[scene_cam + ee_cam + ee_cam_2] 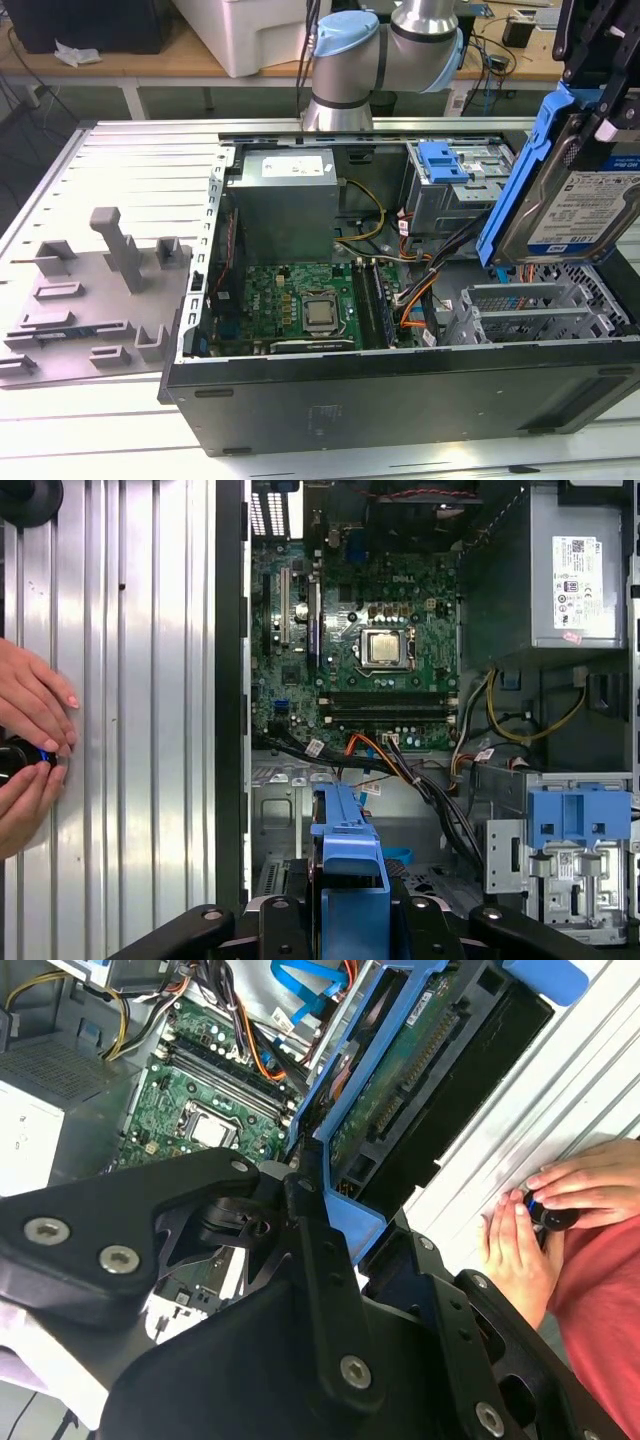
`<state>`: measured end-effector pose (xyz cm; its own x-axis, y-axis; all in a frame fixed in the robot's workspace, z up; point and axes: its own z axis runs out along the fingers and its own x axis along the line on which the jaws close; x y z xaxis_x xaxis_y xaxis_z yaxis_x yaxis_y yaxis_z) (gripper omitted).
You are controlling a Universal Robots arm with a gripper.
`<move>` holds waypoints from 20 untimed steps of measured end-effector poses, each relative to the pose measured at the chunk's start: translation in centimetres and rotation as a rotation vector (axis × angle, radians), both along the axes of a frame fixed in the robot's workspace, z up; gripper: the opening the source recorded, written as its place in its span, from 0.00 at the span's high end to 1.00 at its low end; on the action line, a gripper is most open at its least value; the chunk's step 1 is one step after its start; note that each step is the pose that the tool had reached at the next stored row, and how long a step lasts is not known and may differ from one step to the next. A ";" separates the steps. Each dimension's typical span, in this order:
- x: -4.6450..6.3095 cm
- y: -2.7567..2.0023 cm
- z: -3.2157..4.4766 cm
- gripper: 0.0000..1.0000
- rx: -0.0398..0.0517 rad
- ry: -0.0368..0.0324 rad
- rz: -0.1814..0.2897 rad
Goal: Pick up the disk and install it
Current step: 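Insert the disk into the insertion slot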
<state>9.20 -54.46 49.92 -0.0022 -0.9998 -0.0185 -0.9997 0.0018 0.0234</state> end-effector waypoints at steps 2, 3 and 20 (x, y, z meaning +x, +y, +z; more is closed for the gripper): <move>0.1 0.01 -0.01 0.63 -0.0003 0.0000 0.000; 0.1 0.01 -0.02 0.63 -0.0002 0.0001 0.000; 0.7 0.01 -0.55 0.63 -0.0016 0.0000 0.023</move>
<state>9.87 -54.45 49.38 0.0206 -0.9996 -0.0170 -0.9995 -0.0210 0.0234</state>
